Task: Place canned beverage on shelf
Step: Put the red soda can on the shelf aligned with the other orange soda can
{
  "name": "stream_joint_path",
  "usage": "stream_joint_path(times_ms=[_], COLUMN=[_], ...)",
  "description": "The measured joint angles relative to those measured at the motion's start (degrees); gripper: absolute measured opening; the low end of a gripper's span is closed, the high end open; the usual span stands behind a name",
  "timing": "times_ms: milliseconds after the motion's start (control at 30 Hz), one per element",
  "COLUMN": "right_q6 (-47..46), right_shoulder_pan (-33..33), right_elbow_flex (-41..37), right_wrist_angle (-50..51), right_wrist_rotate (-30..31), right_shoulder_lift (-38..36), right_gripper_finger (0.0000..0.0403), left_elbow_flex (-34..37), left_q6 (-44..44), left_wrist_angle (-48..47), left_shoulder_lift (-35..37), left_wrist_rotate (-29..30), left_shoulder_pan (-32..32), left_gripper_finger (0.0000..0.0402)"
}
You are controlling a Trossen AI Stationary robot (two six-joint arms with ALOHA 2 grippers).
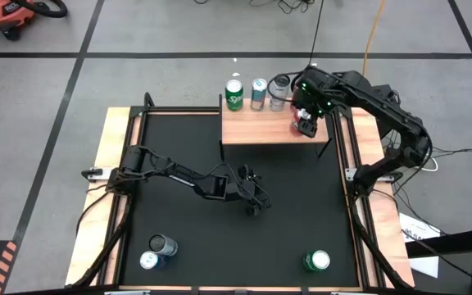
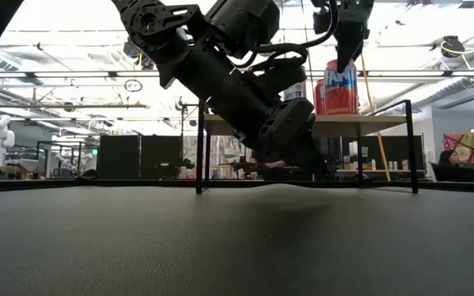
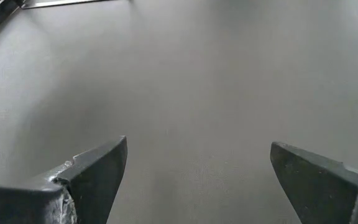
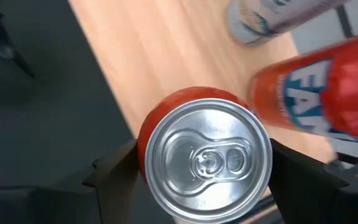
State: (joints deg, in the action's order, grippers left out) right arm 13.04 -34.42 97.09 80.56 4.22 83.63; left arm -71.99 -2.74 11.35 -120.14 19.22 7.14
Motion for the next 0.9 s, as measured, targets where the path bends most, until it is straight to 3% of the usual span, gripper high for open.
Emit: stream_joint_path(times_ms=[300, 600, 900], right_q6=[2.26, 2.84, 0.93], right_shoulder_pan=[-0.57, -0.52, -0.54], right_elbow_flex=[0.21, 0.23, 0.28], right_wrist_angle=[0.62, -0.58, -1.32], right_wrist_rotate=[0.62, 4.86, 0.36], right_shoulder_lift=[-1.28, -3.7, -8.71], right_gripper_finger=[0.0336, 0.0323, 0.0296], left_elbow_flex=[0.0, 0.0, -0.02], left_q6=[-0.07, -0.2, -0.15], left_wrist_angle=[0.3, 0.59, 0.87], left_shoulder_lift=[0.0, 0.0, -0.01], left_wrist_rotate=[0.52, 0.57, 0.59], left_shoulder_pan=[-0.04, -0.04, -0.5], left_gripper_finger=[0.0396, 0.0396, 0.0396])
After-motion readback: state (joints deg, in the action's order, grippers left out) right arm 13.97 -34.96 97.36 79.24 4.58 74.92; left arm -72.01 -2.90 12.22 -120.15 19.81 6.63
